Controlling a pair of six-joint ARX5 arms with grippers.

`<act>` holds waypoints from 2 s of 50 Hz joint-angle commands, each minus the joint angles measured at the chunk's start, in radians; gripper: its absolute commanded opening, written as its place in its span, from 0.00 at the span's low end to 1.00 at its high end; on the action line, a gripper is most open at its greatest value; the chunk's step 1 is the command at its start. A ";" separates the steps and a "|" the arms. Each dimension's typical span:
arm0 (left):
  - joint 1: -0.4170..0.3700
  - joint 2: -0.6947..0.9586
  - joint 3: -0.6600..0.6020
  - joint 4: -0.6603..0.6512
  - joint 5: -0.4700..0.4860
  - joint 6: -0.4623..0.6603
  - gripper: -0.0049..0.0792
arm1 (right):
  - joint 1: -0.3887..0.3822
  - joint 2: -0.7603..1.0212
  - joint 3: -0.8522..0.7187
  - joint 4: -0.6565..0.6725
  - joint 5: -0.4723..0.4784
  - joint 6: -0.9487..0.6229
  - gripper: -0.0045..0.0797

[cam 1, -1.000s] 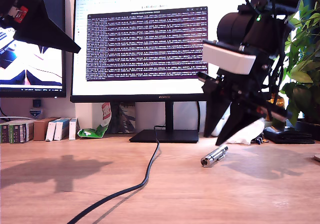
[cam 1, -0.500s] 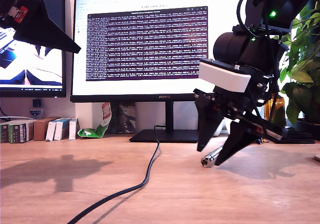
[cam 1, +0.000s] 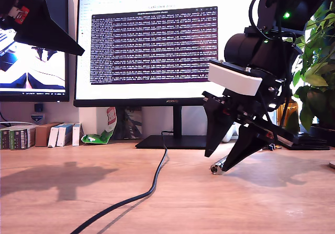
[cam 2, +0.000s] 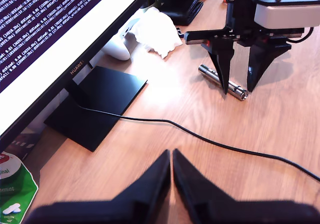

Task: Pick the metallic laser pointer with your right arm, pass it to your left arm, then place it down to the left side of the table

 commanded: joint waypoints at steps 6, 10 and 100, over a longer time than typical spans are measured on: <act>-0.002 0.003 0.007 0.001 0.004 0.004 0.03 | -0.030 0.041 0.002 0.002 -0.008 -0.002 0.47; -0.002 0.003 0.007 0.001 0.004 0.004 0.03 | -0.036 0.052 0.002 0.003 -0.011 -0.002 0.47; -0.002 0.003 0.007 0.247 0.056 -0.040 0.32 | 0.016 -0.175 0.025 0.261 -0.205 0.515 0.04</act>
